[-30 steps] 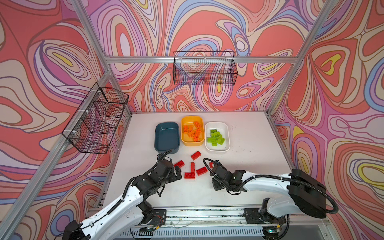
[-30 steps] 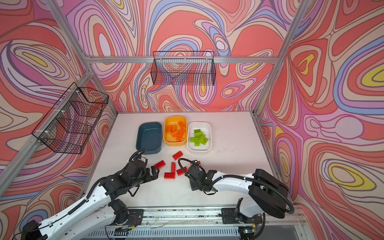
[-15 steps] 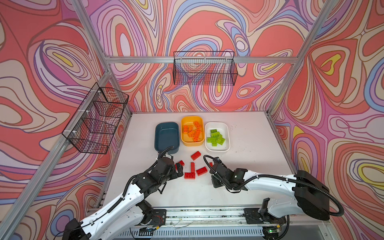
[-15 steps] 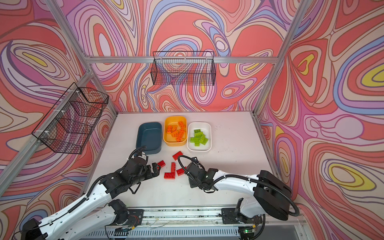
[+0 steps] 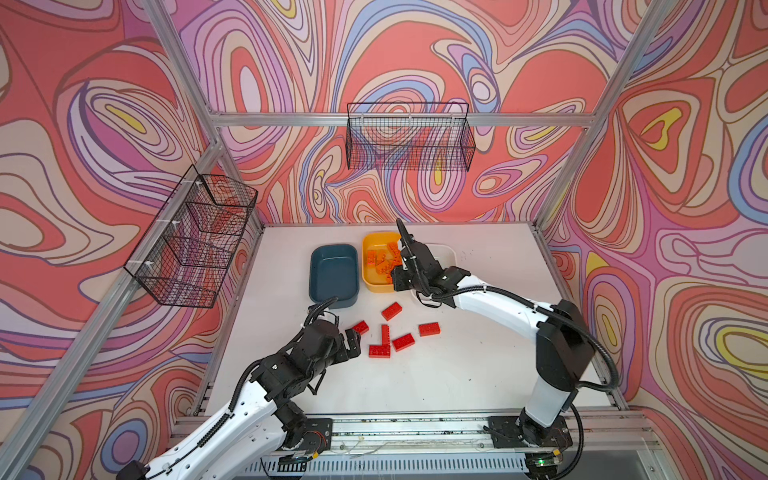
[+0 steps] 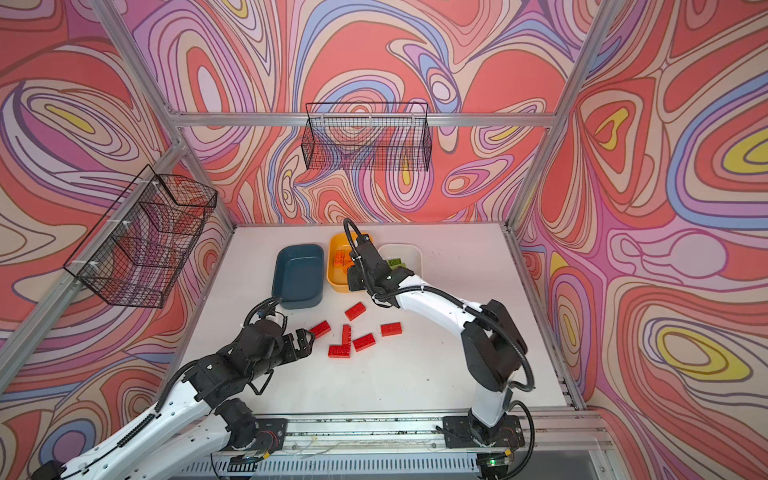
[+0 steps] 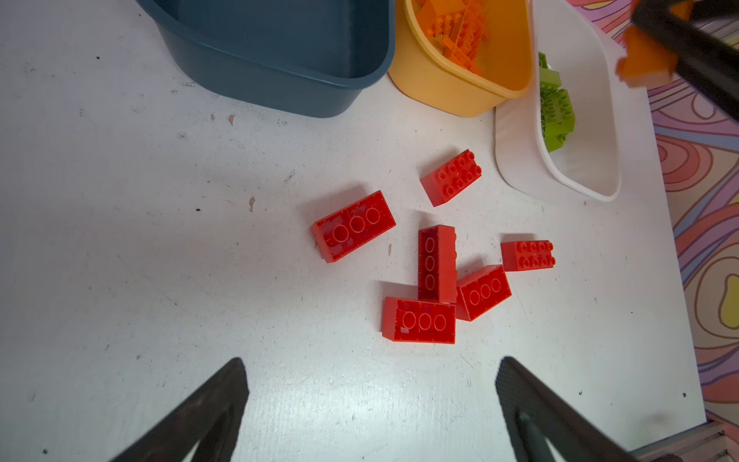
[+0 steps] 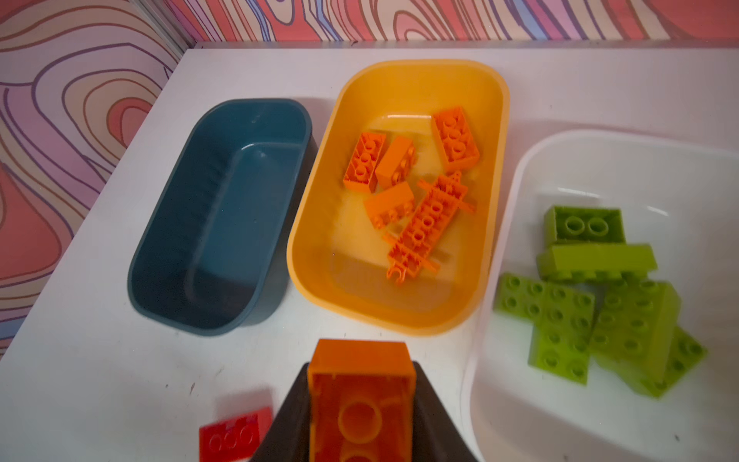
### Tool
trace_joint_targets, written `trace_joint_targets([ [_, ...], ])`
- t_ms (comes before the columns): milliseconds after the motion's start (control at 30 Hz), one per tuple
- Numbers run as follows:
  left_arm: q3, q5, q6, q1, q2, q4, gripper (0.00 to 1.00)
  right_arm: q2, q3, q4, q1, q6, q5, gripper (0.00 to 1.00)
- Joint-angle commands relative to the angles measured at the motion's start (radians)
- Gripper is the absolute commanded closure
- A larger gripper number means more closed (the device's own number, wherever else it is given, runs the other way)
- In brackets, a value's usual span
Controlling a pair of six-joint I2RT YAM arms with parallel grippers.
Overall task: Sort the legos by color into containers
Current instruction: 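Carry the orange 2x2 brick over the yellow bin and release it, then grasp a red 2x4 brick with the left gripper while the right arm withdraws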
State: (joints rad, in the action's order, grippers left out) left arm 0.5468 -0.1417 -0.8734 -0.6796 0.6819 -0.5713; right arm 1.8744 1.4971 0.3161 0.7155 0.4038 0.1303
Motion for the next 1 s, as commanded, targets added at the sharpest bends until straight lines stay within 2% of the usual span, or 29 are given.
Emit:
trace_joint_targets([
  [0,-0.016,-0.004,-0.025,0.005,0.010,-0.012,0.00,0.148,0.111,0.026,-0.031,-0.085,-0.021,0.85],
  [67,-0.013,-0.005,-0.023,0.005,0.038,-0.003,0.00,0.243,0.206,0.052,-0.036,-0.115,0.008,0.80],
  [200,0.014,-0.015,-0.006,0.006,0.120,0.009,0.00,0.355,0.346,0.088,-0.042,-0.163,0.018,0.53],
  [333,0.057,-0.016,0.021,0.008,0.225,0.024,0.00,0.290,0.320,0.053,-0.042,-0.187,-0.006,0.18],
  [400,0.078,-0.010,0.025,0.008,0.280,0.040,0.00,0.230,0.272,0.040,-0.041,-0.190,-0.014,0.05],
  [433,0.085,-0.006,0.025,0.008,0.304,0.050,0.00,0.202,0.244,0.038,-0.042,-0.189,-0.014,0.02],
  [633,0.153,0.005,0.007,0.009,0.465,0.086,0.00,-0.092,-0.089,-0.032,-0.042,-0.158,0.001,0.02],
  [733,0.189,-0.028,-0.024,0.009,0.541,0.081,0.00,-0.246,-0.261,-0.068,-0.042,-0.124,0.003,0.02],
  [900,0.279,-0.064,-0.052,0.009,0.670,0.034,0.00,-0.444,-0.528,-0.160,-0.042,-0.025,-0.100,0.02],
  [967,0.319,-0.075,-0.057,0.009,0.716,0.003,0.00,-0.510,-0.598,-0.166,-0.041,-0.008,-0.090,0.02],
])
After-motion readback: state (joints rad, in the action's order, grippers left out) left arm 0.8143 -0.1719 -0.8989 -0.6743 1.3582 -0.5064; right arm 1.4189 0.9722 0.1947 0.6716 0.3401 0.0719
